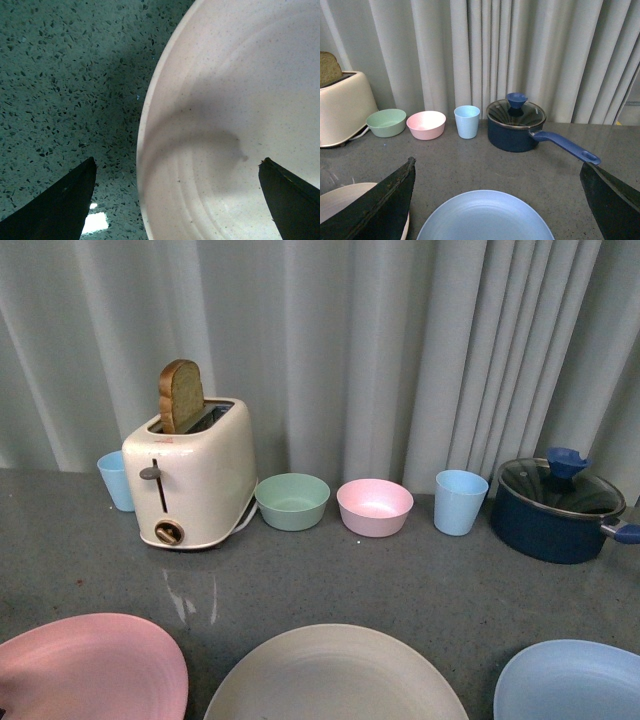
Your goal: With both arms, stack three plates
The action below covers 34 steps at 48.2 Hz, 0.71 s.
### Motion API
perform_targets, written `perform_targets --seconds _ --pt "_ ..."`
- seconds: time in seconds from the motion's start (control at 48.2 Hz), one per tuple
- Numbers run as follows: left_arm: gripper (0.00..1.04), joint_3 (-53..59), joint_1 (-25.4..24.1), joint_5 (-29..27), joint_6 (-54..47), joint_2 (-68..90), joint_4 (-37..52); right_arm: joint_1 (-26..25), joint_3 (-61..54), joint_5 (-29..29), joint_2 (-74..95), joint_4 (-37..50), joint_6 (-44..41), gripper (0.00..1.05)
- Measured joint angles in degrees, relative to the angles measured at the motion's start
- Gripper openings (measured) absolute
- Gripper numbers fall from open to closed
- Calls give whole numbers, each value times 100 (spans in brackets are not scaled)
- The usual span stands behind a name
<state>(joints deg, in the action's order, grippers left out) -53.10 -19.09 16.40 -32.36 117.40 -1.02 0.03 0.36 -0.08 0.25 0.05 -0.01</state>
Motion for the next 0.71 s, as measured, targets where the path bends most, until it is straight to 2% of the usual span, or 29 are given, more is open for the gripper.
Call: perform_targets --seconds 0.311,0.457,0.664,0.706 --pt "96 -61 59 -210 50 63 -72 0 0 0 0 0 0 97" --pt "66 -59 57 -452 48 129 -33 2 0 0 0 0 0 97" --pt "36 -76 28 -476 59 131 -85 0 0 0 0 0 0 97" --pt "27 -107 13 -518 61 131 -90 2 0 0 0 0 0 97"
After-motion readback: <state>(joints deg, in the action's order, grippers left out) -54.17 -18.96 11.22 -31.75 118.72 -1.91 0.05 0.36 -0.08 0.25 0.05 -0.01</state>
